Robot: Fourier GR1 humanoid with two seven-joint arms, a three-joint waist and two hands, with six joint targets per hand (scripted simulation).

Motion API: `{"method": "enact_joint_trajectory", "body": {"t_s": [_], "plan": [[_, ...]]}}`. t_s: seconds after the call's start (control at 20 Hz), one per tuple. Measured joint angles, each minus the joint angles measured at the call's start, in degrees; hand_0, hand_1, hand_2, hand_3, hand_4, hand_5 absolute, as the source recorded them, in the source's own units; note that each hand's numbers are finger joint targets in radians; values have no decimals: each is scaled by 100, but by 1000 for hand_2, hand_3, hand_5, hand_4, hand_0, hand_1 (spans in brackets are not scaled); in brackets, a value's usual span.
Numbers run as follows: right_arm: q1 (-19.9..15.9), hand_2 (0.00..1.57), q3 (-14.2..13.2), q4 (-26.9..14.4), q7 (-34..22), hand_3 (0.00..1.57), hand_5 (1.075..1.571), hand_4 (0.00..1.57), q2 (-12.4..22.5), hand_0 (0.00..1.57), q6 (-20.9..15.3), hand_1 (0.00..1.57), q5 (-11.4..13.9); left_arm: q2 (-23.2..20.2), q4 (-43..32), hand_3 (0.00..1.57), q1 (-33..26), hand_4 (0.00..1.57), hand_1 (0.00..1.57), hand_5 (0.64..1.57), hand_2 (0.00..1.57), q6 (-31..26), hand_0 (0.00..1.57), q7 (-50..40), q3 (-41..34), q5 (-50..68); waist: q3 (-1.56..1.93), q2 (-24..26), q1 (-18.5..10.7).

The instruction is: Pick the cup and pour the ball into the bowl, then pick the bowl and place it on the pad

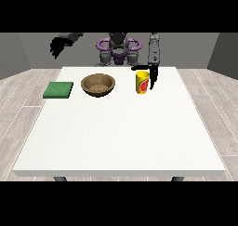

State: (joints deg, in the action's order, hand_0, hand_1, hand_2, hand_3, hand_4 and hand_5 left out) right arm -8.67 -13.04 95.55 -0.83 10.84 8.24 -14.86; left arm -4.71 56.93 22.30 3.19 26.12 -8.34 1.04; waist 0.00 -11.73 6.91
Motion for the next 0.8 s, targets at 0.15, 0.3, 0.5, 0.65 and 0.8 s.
{"method": "enact_joint_trajectory", "body": {"t_s": [0.15,0.3,0.5,0.65,0.8], "plan": [[-14,0,-31,-137,115,0,1564,675,42,0,82,0,6,-3,-522,0,226,363,0,1464,0,25,0,318,-121,33,-1,-43,47],[-32,0,-135,-138,85,0,1569,679,162,0,212,0,-130,-59,-1013,0,286,1006,698,1553,639,-20,698,707,-265,89,-1,-89,113],[-133,0,-119,93,43,158,1569,648,200,0,287,0,-246,-145,-1485,1571,408,1328,1252,1491,1571,423,1252,1256,-347,-149,2,-365,364],[-165,0,-278,180,-79,164,1568,642,423,0,504,0,-505,-241,-1655,1571,472,1366,1283,1457,1571,800,1283,1576,-488,-226,27,-433,547],[-282,0,-470,75,-212,151,1566,628,594,0,542,0,-679,-285,-1837,1571,628,1408,1283,1418,1571,1132,1283,1557,-474,-378,32,-365,527]]}}
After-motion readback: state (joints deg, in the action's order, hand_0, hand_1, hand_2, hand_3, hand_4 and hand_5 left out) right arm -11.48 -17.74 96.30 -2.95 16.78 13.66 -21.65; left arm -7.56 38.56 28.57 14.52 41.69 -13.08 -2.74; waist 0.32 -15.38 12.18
